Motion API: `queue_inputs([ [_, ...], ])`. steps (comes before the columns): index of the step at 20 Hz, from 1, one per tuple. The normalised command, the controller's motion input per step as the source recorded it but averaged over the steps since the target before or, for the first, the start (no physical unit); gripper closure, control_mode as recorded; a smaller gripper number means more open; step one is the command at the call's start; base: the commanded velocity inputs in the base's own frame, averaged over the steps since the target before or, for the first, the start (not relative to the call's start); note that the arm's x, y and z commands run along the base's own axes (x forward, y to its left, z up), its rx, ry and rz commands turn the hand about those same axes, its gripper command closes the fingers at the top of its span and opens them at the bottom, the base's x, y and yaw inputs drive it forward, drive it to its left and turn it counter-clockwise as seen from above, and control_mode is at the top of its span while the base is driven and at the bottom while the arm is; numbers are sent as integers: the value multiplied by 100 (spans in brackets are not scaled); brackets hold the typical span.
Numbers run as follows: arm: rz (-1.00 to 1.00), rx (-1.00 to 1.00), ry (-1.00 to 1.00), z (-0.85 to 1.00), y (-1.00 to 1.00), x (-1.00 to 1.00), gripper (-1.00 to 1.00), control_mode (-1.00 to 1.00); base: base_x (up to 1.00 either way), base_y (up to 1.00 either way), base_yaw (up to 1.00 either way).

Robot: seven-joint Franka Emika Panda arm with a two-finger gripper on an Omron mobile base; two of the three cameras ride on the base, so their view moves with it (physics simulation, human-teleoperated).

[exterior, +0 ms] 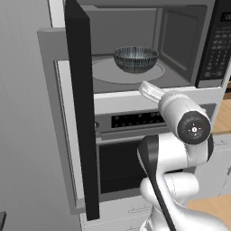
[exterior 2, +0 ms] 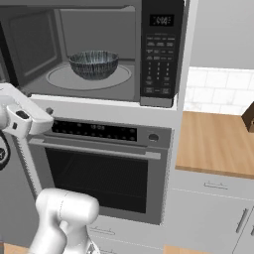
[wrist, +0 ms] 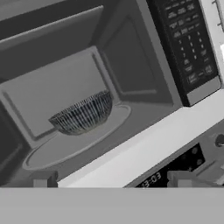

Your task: Open the microwave, place the bowl with waffle inside the microwave, then close the microwave door and turn it on.

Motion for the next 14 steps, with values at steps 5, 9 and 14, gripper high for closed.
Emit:
queue_inputs([
  [5, 16, -18, -6, -31, 25, 48, -100, -100, 0, 0, 0],
  [9, 13, -22, -6, -45, 35, 37, -100, -100, 0, 0, 0],
  [14, 4, -14, 0, -28, 38, 45, -100, -100, 0, 0, 0],
])
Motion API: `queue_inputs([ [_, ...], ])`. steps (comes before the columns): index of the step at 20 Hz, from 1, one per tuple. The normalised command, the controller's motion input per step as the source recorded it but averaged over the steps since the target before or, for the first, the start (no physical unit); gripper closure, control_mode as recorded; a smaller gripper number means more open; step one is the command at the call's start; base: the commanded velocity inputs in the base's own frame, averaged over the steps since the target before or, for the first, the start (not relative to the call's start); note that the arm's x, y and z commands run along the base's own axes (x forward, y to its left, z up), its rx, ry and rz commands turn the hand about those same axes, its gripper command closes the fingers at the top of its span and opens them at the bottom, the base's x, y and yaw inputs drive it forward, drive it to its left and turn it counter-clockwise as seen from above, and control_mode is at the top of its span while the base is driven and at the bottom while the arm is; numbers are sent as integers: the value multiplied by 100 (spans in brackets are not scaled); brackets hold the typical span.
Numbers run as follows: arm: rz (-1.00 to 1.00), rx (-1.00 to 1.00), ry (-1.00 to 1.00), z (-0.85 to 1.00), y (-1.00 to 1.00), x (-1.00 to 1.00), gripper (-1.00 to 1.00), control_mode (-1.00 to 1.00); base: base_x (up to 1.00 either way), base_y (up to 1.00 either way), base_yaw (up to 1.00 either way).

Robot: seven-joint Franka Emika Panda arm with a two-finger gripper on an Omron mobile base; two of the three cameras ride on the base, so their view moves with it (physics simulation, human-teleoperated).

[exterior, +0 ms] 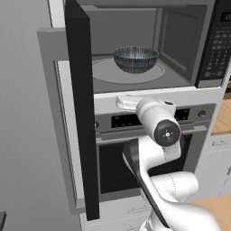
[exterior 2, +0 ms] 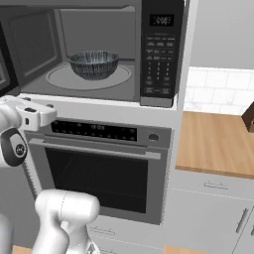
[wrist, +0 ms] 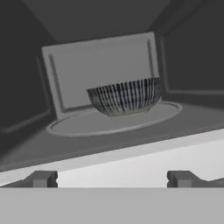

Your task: Open the microwave, place the bowl with waffle inside the microwave, then close the microwave door and turn it on.

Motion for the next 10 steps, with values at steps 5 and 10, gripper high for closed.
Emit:
queue_inputs([
  [5, 0, -12, 0, -19, 40, 30, -100, -100, 0, 0, 0],
  [10, 0, -8, 0, -19, 19, 15, -100, -100, 0, 0, 0],
])
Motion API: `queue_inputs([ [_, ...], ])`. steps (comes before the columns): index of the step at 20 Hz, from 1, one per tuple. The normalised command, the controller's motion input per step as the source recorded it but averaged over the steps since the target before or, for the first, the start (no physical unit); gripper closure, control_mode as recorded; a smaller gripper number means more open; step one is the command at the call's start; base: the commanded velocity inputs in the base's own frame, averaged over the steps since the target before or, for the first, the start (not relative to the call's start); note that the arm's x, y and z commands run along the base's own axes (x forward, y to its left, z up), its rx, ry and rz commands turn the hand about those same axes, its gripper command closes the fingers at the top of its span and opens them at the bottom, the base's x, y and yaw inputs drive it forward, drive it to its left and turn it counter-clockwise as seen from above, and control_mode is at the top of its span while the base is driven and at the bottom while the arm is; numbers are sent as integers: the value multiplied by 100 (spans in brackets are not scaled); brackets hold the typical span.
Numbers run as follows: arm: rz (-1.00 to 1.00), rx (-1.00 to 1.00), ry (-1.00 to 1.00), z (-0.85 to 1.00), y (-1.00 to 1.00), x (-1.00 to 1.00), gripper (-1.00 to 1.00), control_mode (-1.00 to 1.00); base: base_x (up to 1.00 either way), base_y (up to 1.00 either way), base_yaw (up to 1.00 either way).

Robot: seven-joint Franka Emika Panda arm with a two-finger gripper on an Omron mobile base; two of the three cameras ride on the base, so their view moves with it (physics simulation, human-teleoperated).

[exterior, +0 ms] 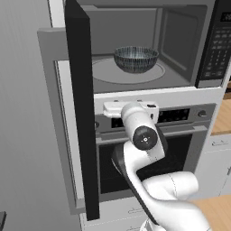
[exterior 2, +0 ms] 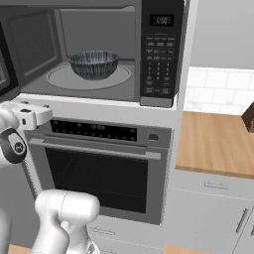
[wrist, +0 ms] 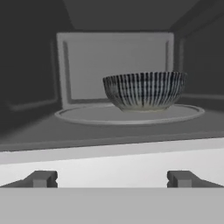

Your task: Open the microwave, place the bowl with waffle inside the microwave, then close the microwave door and turn it on.

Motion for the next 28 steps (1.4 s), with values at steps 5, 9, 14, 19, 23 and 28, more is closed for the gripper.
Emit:
queue_inputs([
  [5, 0, -4, -1, -30, 3, 30, -100, -100, 0, 0, 0],
  [9, 0, -6, -5, -30, 14, 9, -100, -100, 0, 0, 0],
  [14, 0, -4, -10, -27, 15, 0, -100, -100, 0, 0, 0],
  [19, 0, -5, -7, -22, 38, 1, -100, -100, 0, 0, 0],
  [23, 0, -5, -2, -6, 54, 0, -100, -100, 0, 0, 0],
  [28, 0, -6, 0, -8, 58, -10, -100, -100, 0, 0, 0],
])
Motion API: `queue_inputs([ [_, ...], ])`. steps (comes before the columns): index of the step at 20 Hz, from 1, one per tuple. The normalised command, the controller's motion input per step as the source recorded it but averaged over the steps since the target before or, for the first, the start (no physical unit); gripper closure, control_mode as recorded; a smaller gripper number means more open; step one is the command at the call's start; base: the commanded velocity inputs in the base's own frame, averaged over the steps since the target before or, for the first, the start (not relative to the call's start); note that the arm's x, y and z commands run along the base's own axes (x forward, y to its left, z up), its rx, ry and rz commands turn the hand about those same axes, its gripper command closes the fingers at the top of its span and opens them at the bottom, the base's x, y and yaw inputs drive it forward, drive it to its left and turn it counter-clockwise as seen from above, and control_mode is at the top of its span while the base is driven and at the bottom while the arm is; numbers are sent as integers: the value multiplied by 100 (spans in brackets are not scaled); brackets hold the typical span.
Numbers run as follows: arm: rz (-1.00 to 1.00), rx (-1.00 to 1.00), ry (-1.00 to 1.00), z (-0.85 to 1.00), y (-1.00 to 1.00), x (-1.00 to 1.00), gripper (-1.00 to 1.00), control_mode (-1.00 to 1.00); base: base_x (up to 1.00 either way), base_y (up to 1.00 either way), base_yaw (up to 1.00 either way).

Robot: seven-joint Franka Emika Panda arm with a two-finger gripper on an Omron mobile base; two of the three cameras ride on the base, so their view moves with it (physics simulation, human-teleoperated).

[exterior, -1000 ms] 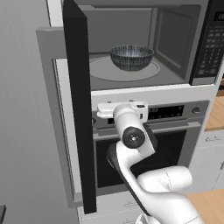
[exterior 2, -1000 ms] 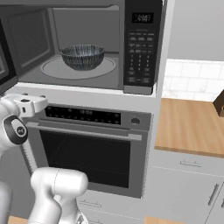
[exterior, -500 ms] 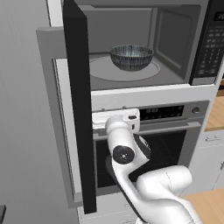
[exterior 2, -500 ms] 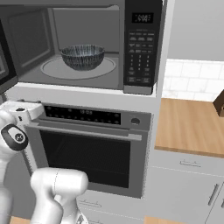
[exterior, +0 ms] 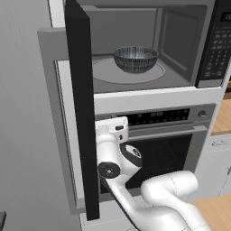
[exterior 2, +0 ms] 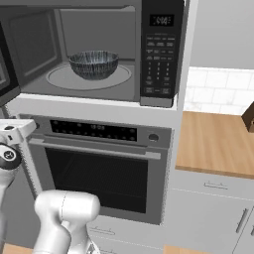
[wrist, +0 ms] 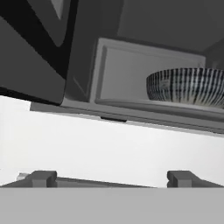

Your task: Open the microwave, place the bowl with waffle inside the microwave, then close the microwave door and turn it on.

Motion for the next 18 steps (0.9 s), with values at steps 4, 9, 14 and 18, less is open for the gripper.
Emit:
queue_inputs([
  [4, 0, -7, 0, -12, 65, -19, -100, -100, 0, 0, 0],
  [9, -5, -5, 0, -3, 51, -20, -100, -100, 0, 0, 0],
  [14, -9, -3, 0, -1, 44, -17, -100, -100, 0, 0, 0],
  [18, -8, -3, 0, -9, 41, -12, -100, -100, 0, 0, 0],
])
